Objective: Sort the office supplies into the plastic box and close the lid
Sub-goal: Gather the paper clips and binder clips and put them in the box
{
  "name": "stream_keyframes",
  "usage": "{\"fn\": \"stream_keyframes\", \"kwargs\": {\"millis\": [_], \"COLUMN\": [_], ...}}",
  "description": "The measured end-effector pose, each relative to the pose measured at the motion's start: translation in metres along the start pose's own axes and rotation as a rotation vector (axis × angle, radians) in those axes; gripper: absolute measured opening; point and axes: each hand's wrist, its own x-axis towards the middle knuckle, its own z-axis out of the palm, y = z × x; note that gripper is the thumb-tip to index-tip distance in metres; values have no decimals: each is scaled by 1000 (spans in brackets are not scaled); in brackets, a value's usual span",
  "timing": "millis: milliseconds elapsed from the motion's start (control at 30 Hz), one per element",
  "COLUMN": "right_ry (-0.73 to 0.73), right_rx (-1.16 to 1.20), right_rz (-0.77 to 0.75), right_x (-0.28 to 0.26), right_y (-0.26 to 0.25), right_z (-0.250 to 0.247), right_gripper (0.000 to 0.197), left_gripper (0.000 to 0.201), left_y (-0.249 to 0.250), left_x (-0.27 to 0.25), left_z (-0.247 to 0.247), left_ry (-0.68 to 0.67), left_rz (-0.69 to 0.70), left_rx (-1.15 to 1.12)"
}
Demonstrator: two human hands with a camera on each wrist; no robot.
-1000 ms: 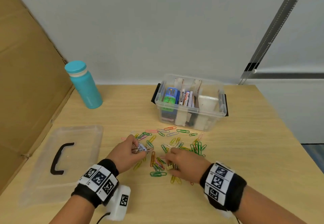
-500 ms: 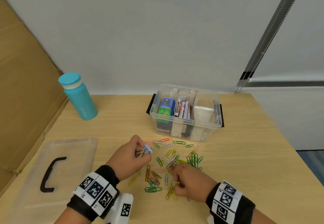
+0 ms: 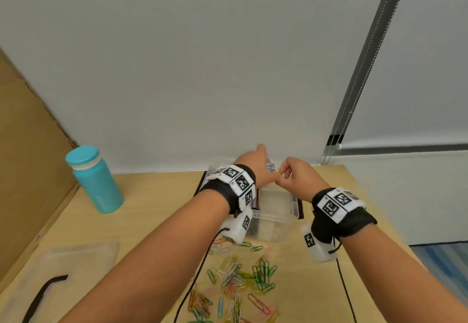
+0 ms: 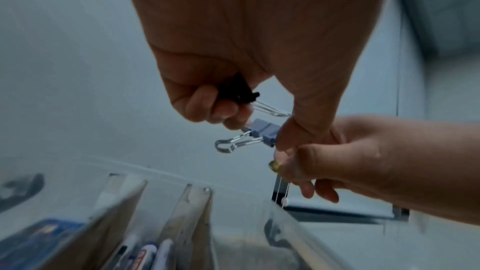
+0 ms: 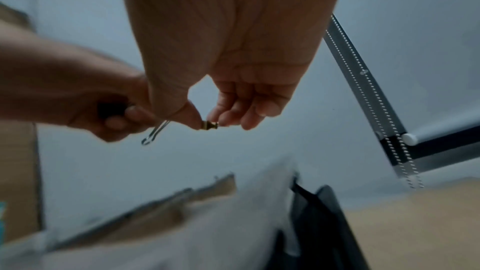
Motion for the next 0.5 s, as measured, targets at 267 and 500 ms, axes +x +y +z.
{"fn": "stream_keyframes", "kwargs": {"millis": [267,500], "right_ry": [55,117], "right_rx": [-383,-239], "right_rz": [-33,-58], "right_x": [9,-17], "right_y": [32,29], "right_z": [34,33], "right_gripper": [37,41], "left_gripper": [55,44], "left_y": [6,-9], "left_x": [57,13], "left_z": [31,14], "left_ry": [-217,-149], "left_rz": [-119,13], "left_rx": [205,-75]}}
